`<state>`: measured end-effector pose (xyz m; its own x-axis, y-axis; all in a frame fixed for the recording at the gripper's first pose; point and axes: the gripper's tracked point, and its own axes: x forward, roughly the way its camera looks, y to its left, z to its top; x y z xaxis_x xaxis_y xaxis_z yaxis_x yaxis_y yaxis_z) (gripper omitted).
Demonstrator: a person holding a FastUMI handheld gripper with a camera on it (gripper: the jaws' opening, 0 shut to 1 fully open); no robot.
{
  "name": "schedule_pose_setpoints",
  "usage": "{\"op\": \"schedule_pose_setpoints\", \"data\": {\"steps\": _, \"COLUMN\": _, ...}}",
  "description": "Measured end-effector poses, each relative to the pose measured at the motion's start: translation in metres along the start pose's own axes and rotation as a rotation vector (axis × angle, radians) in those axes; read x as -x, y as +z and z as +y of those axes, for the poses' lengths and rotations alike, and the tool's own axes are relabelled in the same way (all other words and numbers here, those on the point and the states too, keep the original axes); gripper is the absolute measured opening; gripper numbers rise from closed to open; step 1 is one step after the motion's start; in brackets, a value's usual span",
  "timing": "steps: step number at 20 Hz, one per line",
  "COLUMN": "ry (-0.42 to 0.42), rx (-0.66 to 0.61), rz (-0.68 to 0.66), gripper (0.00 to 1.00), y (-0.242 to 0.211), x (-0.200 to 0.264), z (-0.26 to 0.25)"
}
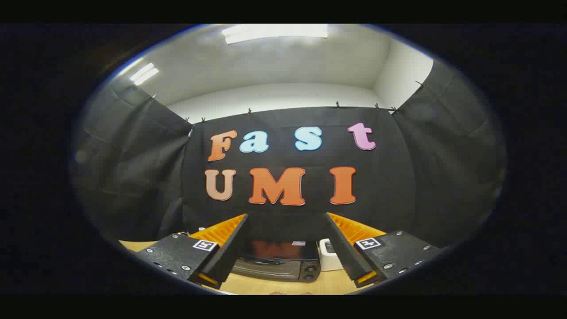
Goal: Open the toaster oven, put the food inside, and close the toaster oven door.
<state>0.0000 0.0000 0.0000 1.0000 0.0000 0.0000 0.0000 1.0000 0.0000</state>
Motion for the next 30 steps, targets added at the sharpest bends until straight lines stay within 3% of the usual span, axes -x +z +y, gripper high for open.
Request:
{"op": "schedule_pose_setpoints", "data": {"steps": 19, "ry": 0.024, "rx": -0.03, "rz": 0.05, "gripper": 0.97, "y": -0.031, "x": -0.015, "z": 0.014}}
{"op": "schedule_pose_setpoints", "data": {"steps": 26, "ry": 0.032, "rx": -0.036, "rz": 0.132, "gripper": 0.98, "y": -0.088, "x": -0.05, "z": 0.027}}
{"op": "schedule_pose_setpoints", "data": {"steps": 30, "ry": 0.035, "rx": -0.043, "rz": 0.239, "gripper": 0.98, "y": -0.144, "x": -0.075, "z": 0.036}}
